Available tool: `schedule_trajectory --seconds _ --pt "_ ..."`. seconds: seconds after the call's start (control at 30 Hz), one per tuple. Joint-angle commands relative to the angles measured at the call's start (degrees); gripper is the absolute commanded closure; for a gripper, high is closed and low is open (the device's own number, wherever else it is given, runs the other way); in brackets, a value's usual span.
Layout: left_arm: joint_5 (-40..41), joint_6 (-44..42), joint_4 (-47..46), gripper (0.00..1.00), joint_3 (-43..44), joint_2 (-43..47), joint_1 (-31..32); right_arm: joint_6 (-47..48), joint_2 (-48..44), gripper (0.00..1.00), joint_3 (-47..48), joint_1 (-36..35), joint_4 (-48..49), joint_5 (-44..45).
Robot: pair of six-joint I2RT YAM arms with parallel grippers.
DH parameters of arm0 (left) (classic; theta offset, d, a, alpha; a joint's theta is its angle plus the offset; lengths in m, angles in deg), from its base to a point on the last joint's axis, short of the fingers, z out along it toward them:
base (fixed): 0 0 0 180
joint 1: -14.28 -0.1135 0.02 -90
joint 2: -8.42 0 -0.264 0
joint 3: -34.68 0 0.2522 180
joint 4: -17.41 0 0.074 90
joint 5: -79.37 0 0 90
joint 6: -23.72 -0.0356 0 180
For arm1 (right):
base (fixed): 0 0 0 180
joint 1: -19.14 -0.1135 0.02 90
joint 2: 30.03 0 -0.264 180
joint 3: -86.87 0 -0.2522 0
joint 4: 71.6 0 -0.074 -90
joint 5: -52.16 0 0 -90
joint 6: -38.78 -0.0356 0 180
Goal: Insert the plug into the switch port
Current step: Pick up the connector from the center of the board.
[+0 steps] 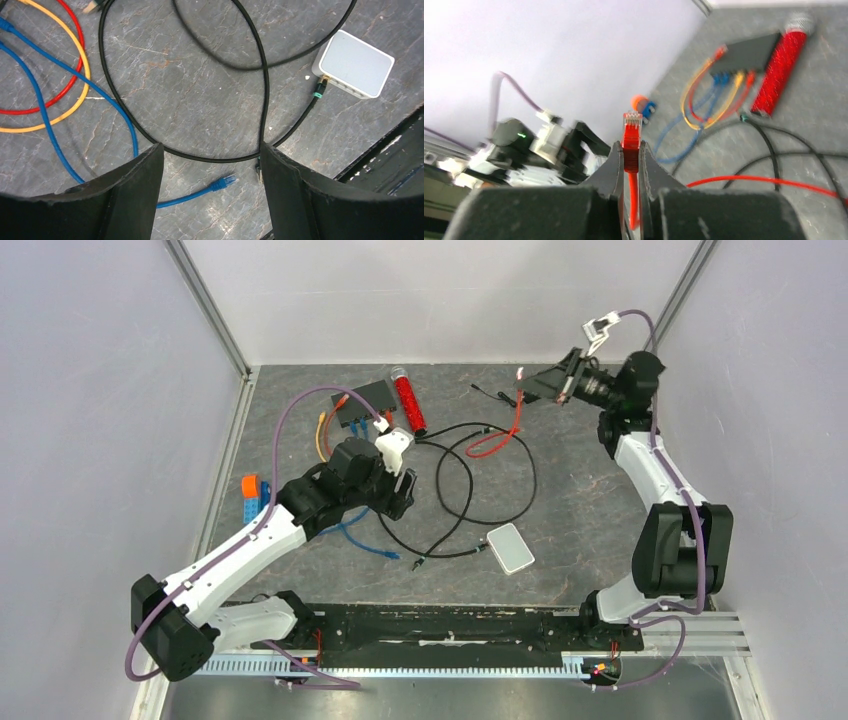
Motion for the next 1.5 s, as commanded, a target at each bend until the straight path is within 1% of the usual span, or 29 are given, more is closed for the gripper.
schedule_trajectory --seconds 0.0,0.03,0.07,0.1,0.17,0.23,0.27,0.33,0.4,0.47,0.5,0.53,0.57,0.67,0.7,0.77,0.83,0.87,0.9,0.97,1.03,1.1,1.17,1.2,1.27,1.3,1.47 --pt "-4.1 2.7 -4.3 0.24 -0.5 0.3 -0.4 -56.7 1.4 1.00 -2.4 5.0 65.7 -1.4" --pt "-4.8 2.9 -6.7 0.24 -1.1 0.3 -0.4 -62.3 2.4 1.00 -2.5 5.8 69.6 0.3" --pt "-5.5 2.8 -10.2 0.25 -2.2 0.3 -0.4 -64.4 2.8 1.00 -2.8 6.3 72.1 1.3" --pt "-6.3 2.1 -13.5 0.26 -3.1 0.2 -0.4 -64.2 3.0 1.00 -2.8 6.6 71.7 1.2" --pt "-6.2 0.2 -25.1 0.27 -6.5 -0.3 -0.4 -59.6 2.2 1.00 -3.6 6.6 66.7 0.5" --pt "-8.5 -3.7 -40.9 0.26 -10.9 -2.6 -0.4 -54.2 0.9 1.00 -4.3 6.7 60.5 0.3" --pt "-8.1 -6.8 -46.5 0.26 -11.9 -4.2 -0.4 -51.7 0.5 1.00 -4.3 6.6 57.4 0.0" --pt "-6.3 -11.4 -55.3 0.25 -12.1 -8.2 -0.4 -48.8 0.5 1.00 -4.0 6.8 53.7 -0.4" --pt "-7.6 -15.4 -61.5 0.24 -11.3 -13.0 -0.4 -49.9 0.9 1.00 -4.2 7.2 54.6 -0.4" --pt "-9.7 -18.3 -61.0 0.26 -9.6 -15.6 -0.4 -52.5 1.6 1.00 -4.5 7.4 58.2 0.0" --pt "-9.8 -18.7 -60.8 0.27 -9.8 -15.6 -0.4 -52.7 1.9 1.00 -4.6 7.4 58.4 0.2" --pt "-8.2 -17.9 -62.1 0.28 -11.3 -14.9 -0.4 -50.9 1.8 1.00 -4.7 7.1 56.8 0.1" --pt "-5.8 -15.0 -64.3 0.28 -13.6 -13.6 -0.4 -48.1 1.5 1.00 -4.8 7.0 53.7 -0.2" --pt "0.6 -7.8 -65.2 0.30 -19.0 -8.4 -0.4 -34.4 -1.5 1.00 -7.3 6.9 39.3 1.5" --pt "4.0 -4.9 -63.0 0.30 -19.9 -5.9 -0.4 -28.1 -2.5 1.00 -7.7 6.7 31.7 3.0" --pt "9.4 4.4 -53.8 0.29 -19.4 -1.5 -0.4 -15.2 -4.8 1.00 -7.4 5.8 15.3 8.3" --pt "9.4 8.0 -43.0 0.25 -18.3 3.0 -0.4 -5.7 -6.1 1.00 -6.8 3.8 4.0 13.8" --pt "7.7 8.2 -41.4 0.25 -18.5 5.1 -0.4 -3.5 -6.7 1.00 -7.2 2.6 0.0 17.4" --pt "5.8 7.7 -41.6 0.26 -19.3 7.0 -0.5 -3.1 -7.9 1.00 -8.9 1.0 -1.8 20.8" --pt "1.9 5.3 -45.0 0.29 -20.9 9.4 -0.4 -4.9 -10.8 1.00 -14.0 -3.2 -2.4 28.5" --pt "-3.9 1.8 -47.1 0.31 -20.1 9.6 -0.4 -8.4 -14.2 1.00 -19.1 -7.3 -1.0 35.7" --pt "-7.9 -0.4 -44.1 0.31 -16.2 7.3 -0.1 -11.4 -16.3 1.00 -23.1 -10.8 1.8 38.7" --pt "-13.3 -1.5 -40.6 0.30 -11.5 3.2 0.0 -14.7 -18.6 1.00 -27.7 -13.8 6.4 40.8" --pt "-15.6 -1.2 -39.5 0.29 -9.2 1.3 0.2 -16.4 -19.6 1.00 -29.8 -15.5 9.9 42.2" --pt "-19.5 0.3 -39.2 0.28 -6.2 -2.3 0.5 -17.5 -21.1 1.00 -31.9 -18.7 11.1 45.4" --pt "-20.4 0.4 -39.3 0.28 -5.0 -4.3 1.1 -17.5 -21.5 1.00 -32.5 -20.1 11.1 46.5" --pt "-18.0 -2.4 -38.8 0.28 -1.1 -10.3 4.2 -20.4 -22.9 1.00 -35.2 -23.9 13.5 49.2"
